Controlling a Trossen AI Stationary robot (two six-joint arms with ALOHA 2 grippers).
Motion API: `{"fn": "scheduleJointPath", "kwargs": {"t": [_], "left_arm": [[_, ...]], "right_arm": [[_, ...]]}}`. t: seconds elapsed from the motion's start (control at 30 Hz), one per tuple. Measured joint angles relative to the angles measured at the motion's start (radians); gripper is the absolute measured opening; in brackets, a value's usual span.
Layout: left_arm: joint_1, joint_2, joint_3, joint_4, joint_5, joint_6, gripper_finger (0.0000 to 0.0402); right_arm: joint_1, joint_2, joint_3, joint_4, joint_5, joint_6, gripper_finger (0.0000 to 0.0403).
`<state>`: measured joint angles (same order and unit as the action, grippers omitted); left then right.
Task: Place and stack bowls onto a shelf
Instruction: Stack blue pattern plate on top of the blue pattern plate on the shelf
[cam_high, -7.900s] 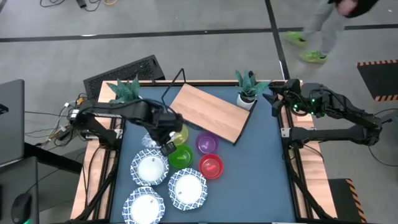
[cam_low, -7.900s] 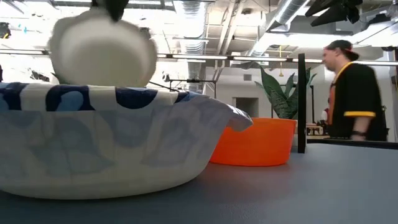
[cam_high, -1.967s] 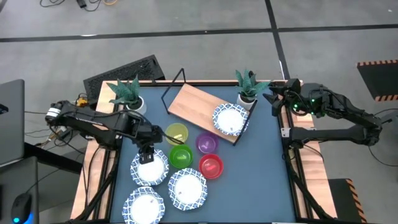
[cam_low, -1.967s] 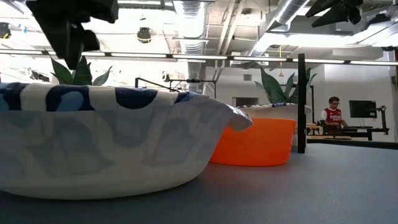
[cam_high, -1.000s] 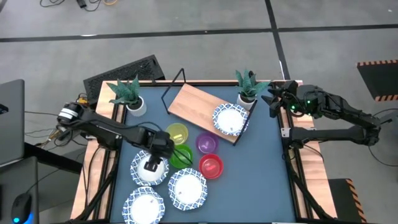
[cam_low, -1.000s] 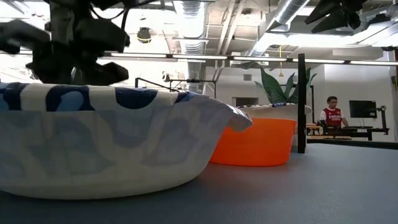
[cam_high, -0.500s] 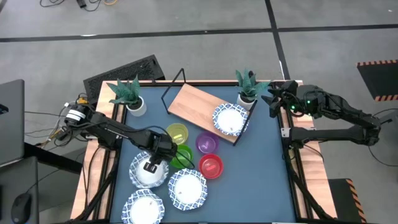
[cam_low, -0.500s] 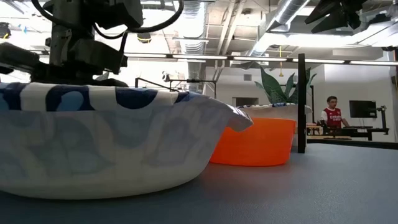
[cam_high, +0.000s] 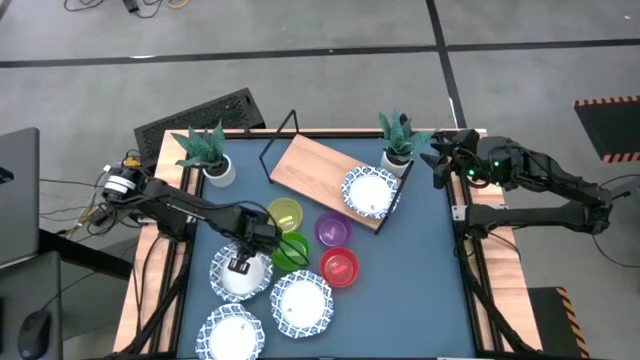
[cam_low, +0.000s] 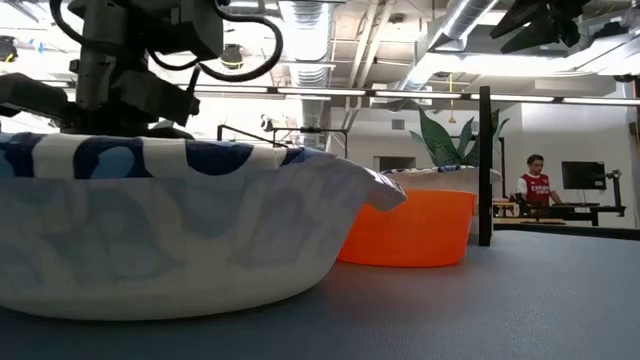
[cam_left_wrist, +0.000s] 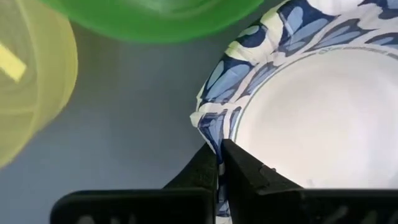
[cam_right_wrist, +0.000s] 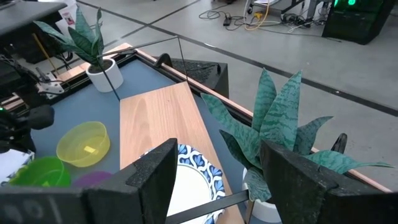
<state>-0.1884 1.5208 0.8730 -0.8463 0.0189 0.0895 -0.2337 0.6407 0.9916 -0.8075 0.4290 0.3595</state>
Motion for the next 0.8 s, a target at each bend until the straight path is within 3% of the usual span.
{"fn": "scheduleJointPath", "kwargs": {"t": [0.3,0.53,0.8], "left_arm": [[0.000,-0.120,0.051,-0.140,-0.023,-0.140,0.0000],[0.001,-0.228,0.124,-0.249,-0.107,-0.314,0.0000],[0.044,-0.278,0.250,-0.326,-0.140,-0.663,0.0000]], "right_arm": [[0.000,0.000,0.000,0.000,0.009,-0.001,0.0256],[0.000,0.000,0.000,0.000,0.018,-0.001,0.0256],[0.000,0.000,0.000,0.000,0.018,-0.001,0.0256]]}}
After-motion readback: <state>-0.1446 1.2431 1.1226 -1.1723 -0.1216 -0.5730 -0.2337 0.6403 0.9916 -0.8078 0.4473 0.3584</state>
